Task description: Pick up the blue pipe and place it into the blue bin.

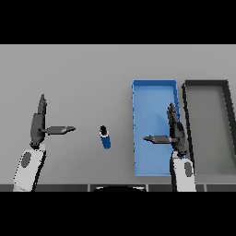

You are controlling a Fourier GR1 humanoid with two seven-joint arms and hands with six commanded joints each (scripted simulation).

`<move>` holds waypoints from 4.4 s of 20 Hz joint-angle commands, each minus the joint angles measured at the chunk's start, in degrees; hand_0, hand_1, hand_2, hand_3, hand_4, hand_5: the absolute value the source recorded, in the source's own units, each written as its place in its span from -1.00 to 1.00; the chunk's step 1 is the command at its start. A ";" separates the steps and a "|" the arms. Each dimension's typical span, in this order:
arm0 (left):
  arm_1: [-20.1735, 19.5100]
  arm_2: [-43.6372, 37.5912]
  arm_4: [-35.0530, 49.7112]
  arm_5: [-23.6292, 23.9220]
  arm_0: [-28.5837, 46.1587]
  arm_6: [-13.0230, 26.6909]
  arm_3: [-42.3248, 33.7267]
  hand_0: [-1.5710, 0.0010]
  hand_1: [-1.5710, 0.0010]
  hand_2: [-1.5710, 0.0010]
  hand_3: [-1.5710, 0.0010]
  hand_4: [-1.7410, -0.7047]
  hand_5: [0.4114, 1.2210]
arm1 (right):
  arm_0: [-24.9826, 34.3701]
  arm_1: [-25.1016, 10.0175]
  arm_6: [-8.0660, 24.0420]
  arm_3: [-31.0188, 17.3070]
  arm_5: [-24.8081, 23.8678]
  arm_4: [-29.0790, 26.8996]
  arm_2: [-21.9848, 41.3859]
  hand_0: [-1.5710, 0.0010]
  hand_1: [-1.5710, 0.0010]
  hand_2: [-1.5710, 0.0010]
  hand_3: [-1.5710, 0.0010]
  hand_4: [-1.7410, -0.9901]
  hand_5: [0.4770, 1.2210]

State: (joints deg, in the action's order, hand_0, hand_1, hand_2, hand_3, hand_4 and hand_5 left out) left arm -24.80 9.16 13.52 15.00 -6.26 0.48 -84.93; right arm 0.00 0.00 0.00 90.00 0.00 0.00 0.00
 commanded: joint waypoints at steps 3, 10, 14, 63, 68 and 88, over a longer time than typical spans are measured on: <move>0.46 0.50 -0.44 0.47 0.14 -0.34 -0.52 1.00 1.00 1.00 1.00 0.07 -0.52 | -0.26 -0.57 -0.15 0.12 0.36 -0.48 -0.43 1.00 1.00 1.00 1.00 0.30 -0.67; -7.38 2.61 2.30 -15.29 2.90 -5.98 -0.20 1.00 1.00 1.00 1.00 0.06 -0.52 | -6.20 -8.55 -4.40 4.65 3.91 7.42 3.72 1.00 1.00 1.00 1.00 0.31 -0.68; -9.26 3.91 1.78 -19.02 3.75 -7.95 -0.67 1.00 1.00 1.00 1.00 0.10 -0.52 | -7.08 -9.86 -2.76 7.38 4.38 8.36 4.44 1.00 1.00 1.00 1.00 0.37 -0.68; 17.31 24.13 -8.71 -22.00 -5.41 -9.56 1.96 -0.91 -0.93 -0.93 -0.84 -0.94 0.95 | -6.52 -9.91 -4.13 5.94 5.70 7.53 4.11 1.00 1.00 1.00 1.00 0.23 -0.51; 18.15 24.99 -6.99 -22.46 -8.14 -6.56 -3.02 -0.97 -0.98 -0.98 -0.84 -0.96 0.98 | -7.48 -10.72 -5.18 6.24 5.59 9.04 4.48 1.00 1.00 1.00 1.00 0.23 -0.45; 16.64 26.43 -5.90 -22.91 -8.95 -1.06 -6.71 -1.00 -1.00 -1.00 -0.84 -0.98 1.00 | -4.36 -15.57 -1.66 14.14 19.40 -11.36 2.46 1.00 1.00 1.00 1.00 0.30 -0.79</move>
State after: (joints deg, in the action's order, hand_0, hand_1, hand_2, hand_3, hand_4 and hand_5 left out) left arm -8.15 35.60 7.73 -8.01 -15.22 -0.59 -91.64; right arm -4.31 -15.61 -1.95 104.16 19.43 -11.39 2.45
